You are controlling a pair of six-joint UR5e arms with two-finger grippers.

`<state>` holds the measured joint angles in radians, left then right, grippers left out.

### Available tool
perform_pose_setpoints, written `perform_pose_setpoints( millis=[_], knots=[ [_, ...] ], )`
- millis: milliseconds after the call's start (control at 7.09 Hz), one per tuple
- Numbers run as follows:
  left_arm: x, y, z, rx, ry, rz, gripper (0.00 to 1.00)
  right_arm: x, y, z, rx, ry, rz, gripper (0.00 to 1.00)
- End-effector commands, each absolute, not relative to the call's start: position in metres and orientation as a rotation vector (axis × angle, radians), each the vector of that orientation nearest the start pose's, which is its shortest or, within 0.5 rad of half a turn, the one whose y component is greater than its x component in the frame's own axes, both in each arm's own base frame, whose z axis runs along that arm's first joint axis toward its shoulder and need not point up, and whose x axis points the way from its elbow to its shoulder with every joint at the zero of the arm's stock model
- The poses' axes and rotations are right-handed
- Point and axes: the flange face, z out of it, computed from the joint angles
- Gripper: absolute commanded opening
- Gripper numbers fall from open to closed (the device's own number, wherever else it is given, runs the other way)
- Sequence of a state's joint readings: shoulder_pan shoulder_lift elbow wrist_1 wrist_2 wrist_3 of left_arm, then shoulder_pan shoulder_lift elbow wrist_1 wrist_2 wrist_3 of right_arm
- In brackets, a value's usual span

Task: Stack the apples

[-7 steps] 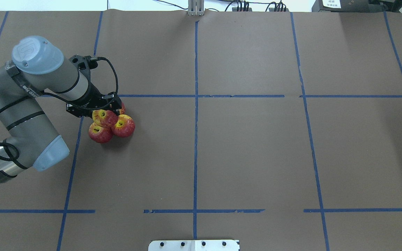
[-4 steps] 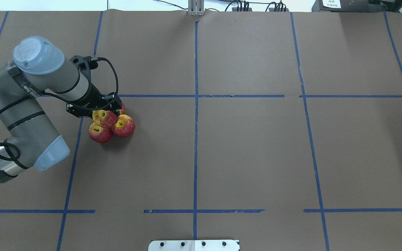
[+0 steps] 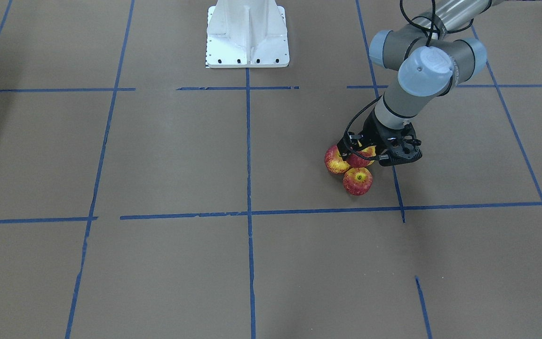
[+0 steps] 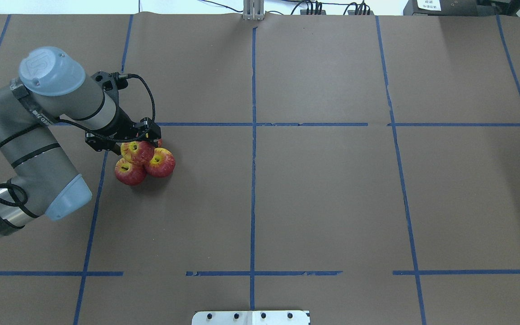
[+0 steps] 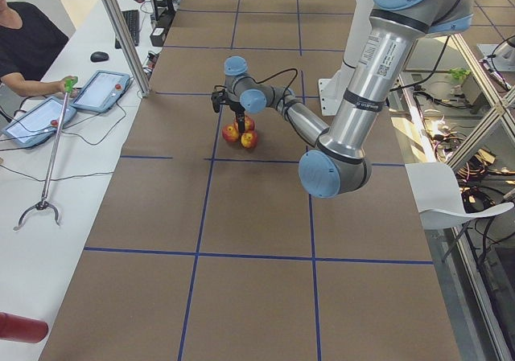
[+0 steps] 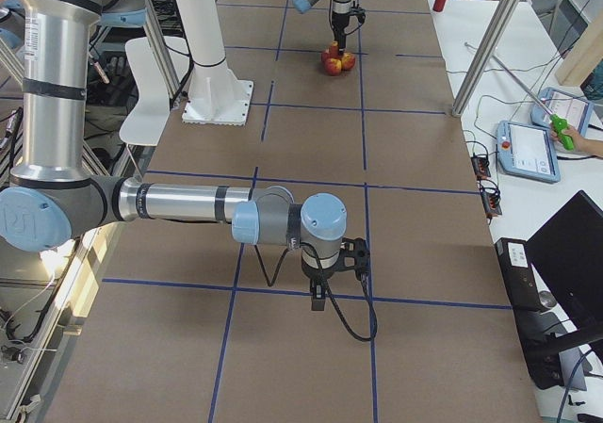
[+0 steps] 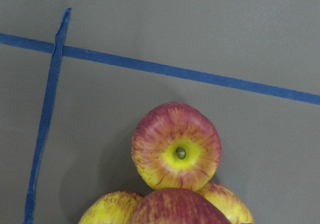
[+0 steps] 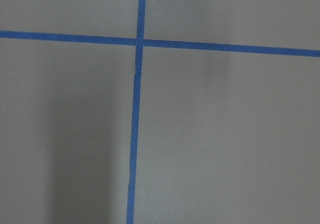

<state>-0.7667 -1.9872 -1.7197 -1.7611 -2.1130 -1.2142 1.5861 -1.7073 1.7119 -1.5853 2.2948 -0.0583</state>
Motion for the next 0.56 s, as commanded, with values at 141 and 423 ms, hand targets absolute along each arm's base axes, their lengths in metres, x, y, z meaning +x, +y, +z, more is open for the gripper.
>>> perform_pose_setpoints(
  millis=[141,423],
  knots=[
    [0.325,-0.526,0.318,0.039,0.928,-0.263,1.0,0.074,-0.432,0.657,0.016,-0.724,-0.037,1.0],
    [0.228,-0.524,0.351,0.161,0.876,-0.173,1.0,0.074,-0.432,0.657,0.016,-0.724,-0.037,1.0]
  ],
)
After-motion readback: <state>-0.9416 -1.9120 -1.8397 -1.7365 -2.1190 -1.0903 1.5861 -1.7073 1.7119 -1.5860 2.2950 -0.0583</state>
